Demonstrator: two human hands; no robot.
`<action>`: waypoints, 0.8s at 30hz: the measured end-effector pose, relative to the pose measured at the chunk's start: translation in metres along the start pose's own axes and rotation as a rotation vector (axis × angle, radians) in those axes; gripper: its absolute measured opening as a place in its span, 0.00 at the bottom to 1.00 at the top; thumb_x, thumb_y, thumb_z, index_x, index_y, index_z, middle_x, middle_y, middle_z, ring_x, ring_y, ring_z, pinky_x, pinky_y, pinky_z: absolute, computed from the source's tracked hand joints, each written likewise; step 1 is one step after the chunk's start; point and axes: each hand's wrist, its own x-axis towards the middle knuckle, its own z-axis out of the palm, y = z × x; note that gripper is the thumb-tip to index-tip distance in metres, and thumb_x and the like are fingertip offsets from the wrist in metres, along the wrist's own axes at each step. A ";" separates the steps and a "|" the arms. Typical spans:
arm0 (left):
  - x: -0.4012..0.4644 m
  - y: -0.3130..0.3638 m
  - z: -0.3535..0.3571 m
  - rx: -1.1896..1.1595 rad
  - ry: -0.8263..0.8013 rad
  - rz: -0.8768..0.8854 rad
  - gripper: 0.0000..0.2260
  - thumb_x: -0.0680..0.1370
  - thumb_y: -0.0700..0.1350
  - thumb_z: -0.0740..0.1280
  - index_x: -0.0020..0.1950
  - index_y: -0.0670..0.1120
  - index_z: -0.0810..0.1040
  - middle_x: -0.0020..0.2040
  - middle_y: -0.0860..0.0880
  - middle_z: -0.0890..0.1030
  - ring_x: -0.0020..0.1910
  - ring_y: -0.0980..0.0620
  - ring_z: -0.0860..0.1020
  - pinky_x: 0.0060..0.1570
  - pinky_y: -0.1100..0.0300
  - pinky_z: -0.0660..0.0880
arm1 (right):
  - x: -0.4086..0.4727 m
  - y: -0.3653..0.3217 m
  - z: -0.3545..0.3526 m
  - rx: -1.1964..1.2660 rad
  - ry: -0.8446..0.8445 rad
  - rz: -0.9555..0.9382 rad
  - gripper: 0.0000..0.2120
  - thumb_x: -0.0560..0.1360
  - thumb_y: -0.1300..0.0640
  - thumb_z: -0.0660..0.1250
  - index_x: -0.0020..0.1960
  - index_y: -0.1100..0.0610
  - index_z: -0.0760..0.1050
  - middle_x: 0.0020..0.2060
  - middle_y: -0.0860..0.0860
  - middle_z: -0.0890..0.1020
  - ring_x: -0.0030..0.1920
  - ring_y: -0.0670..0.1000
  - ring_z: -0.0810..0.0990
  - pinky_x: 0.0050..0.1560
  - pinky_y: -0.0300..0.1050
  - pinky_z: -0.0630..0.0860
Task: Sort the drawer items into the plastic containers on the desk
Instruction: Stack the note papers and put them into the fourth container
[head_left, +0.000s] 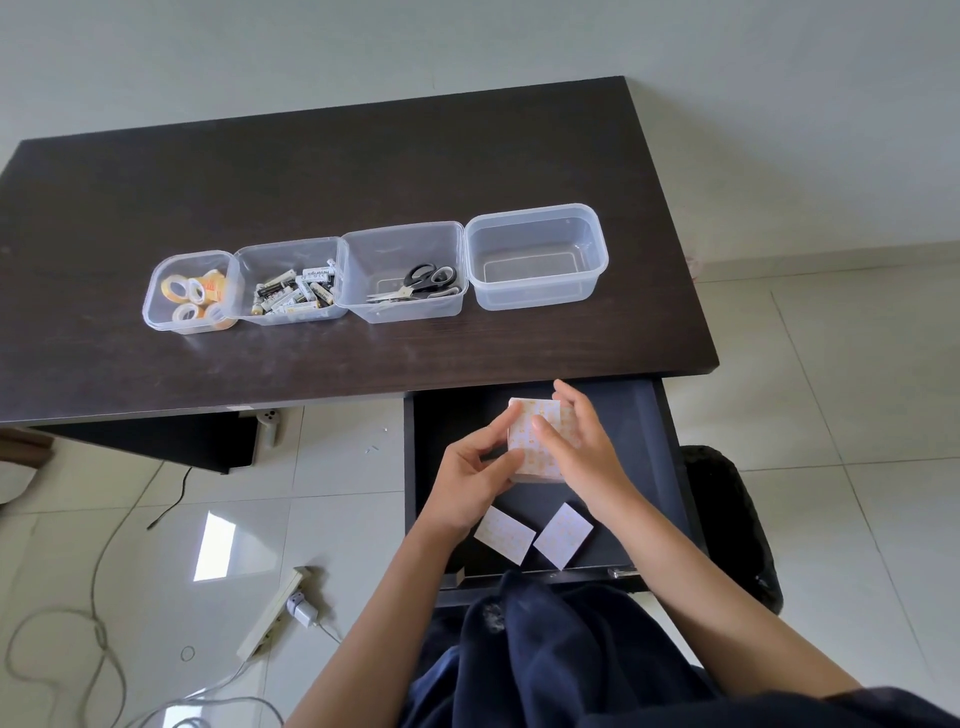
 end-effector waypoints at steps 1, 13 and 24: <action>0.001 0.001 0.001 -0.001 -0.007 -0.001 0.22 0.78 0.30 0.61 0.70 0.46 0.70 0.49 0.53 0.84 0.46 0.58 0.81 0.43 0.64 0.78 | 0.001 0.000 0.000 0.003 0.003 0.009 0.26 0.76 0.51 0.67 0.71 0.43 0.62 0.68 0.44 0.67 0.67 0.47 0.71 0.53 0.40 0.77; -0.005 -0.013 -0.014 -0.069 0.122 -0.074 0.23 0.77 0.28 0.61 0.69 0.47 0.70 0.43 0.54 0.84 0.43 0.58 0.82 0.39 0.62 0.80 | 0.011 0.022 -0.006 -0.044 -0.067 0.079 0.20 0.79 0.46 0.61 0.71 0.42 0.65 0.62 0.41 0.73 0.61 0.42 0.74 0.56 0.36 0.70; -0.016 -0.024 -0.050 -0.077 0.287 -0.137 0.23 0.77 0.31 0.62 0.69 0.49 0.70 0.46 0.50 0.83 0.42 0.59 0.83 0.37 0.65 0.79 | 0.018 0.153 -0.029 -0.703 -0.181 0.352 0.23 0.66 0.54 0.72 0.60 0.45 0.75 0.56 0.51 0.74 0.59 0.52 0.74 0.60 0.46 0.72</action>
